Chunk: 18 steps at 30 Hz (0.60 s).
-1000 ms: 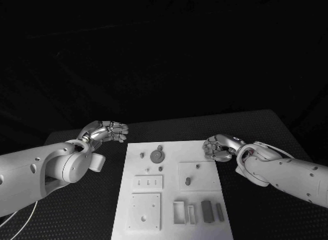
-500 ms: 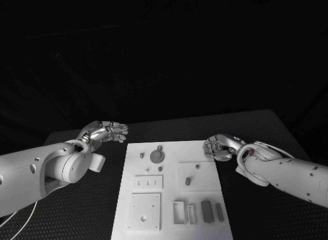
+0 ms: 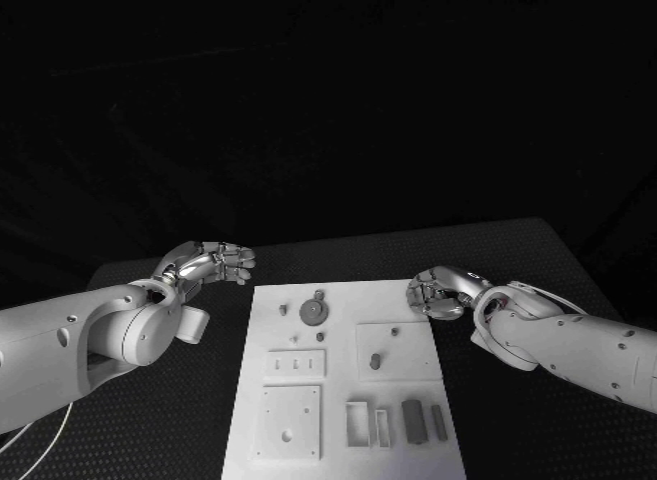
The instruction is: Assemble the parts on the task board
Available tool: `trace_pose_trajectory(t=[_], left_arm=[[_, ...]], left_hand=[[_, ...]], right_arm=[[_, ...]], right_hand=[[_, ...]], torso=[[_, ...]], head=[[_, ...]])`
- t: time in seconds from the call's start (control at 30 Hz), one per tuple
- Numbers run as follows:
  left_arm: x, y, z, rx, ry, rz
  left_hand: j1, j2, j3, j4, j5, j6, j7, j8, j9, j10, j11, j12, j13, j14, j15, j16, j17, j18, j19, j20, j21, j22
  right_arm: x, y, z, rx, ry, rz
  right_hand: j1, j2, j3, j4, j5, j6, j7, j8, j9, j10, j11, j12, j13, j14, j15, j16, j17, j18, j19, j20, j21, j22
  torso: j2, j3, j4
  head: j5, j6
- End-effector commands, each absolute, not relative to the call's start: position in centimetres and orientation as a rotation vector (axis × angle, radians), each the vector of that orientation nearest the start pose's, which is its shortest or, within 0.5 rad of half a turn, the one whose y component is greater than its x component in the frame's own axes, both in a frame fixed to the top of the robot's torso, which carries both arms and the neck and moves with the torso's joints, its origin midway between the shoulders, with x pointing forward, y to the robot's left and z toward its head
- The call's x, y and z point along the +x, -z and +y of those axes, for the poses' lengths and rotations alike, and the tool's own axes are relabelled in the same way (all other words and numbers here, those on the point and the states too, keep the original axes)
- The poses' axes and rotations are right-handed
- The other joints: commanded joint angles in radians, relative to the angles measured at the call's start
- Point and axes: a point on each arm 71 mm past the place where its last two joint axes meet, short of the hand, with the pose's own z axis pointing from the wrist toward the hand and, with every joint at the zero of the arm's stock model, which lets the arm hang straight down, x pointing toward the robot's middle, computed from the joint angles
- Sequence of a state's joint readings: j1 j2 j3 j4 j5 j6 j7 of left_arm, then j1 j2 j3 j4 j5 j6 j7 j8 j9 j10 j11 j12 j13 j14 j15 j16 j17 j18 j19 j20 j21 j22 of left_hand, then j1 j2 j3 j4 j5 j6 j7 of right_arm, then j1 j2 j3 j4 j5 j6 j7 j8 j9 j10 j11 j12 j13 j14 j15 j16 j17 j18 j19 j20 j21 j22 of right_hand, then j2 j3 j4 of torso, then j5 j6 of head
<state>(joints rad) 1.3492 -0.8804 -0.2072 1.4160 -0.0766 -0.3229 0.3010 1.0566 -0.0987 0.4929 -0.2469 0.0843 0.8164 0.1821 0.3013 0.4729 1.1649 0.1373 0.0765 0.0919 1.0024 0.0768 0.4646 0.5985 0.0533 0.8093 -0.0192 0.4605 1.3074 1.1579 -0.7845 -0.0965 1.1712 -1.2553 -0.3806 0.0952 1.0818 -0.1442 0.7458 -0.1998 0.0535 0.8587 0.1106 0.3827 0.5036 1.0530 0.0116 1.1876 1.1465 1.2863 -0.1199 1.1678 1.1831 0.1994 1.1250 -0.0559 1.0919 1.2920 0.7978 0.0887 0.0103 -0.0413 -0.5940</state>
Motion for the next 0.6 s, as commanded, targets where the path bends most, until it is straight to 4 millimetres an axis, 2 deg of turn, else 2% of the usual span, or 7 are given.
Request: trace_pose_trajectory(t=[0.03, 0.6], left_arm=[[51.22, 17.34, 26.44, -1.021, 1.291, 1.505], [51.19, 17.32, 26.44, -1.022, 1.284, 1.499]], left_hand=[[-0.01, 0.001, 0.001, -0.003, -0.006, 0.0, 0.004, -0.006, 0.0, 0.0, 0.002, -0.006, -0.001, 0.003, 0.006, -0.005, 0.001, 0.014, -0.008, 0.002, 0.005, 0.017], [-0.008, 0.002, 0.003, -0.005, -0.006, 0.0, 0.004, -0.006, 0.0, 0.001, 0.001, -0.006, 0.0, 0.003, 0.006, -0.005, 0.002, 0.014, -0.008, 0.002, 0.006, 0.017]], right_arm=[[52.25, 24.26, -27.9, 0.06, -0.577, 1.711], [52.09, 23.92, -27.5, 0.115, -0.595, 1.663]], right_hand=[[-0.003, 0.01, 0.008, -0.002, -0.005, 0.186, -0.026, 0.006, 0.004, -0.024, -0.034, 0.002, 0.0, 0.001, -0.006, 0.0, 0.001, 0.062, 0.005, 0.001, 0.003, -0.002], [-0.02, 0.03, 0.019, -0.027, -0.005, 0.192, -0.036, 0.043, 0.064, 0.024, -0.043, 0.052, 0.057, 0.001, -0.015, 0.002, 0.004, 0.062, 0.007, -0.001, 0.006, -0.003]], torso=[[0.0, 0.0001, 0.0], [0.0, 0.0007, -0.001]], head=[[-0.001, 0.0], [-0.004, -0.004]])
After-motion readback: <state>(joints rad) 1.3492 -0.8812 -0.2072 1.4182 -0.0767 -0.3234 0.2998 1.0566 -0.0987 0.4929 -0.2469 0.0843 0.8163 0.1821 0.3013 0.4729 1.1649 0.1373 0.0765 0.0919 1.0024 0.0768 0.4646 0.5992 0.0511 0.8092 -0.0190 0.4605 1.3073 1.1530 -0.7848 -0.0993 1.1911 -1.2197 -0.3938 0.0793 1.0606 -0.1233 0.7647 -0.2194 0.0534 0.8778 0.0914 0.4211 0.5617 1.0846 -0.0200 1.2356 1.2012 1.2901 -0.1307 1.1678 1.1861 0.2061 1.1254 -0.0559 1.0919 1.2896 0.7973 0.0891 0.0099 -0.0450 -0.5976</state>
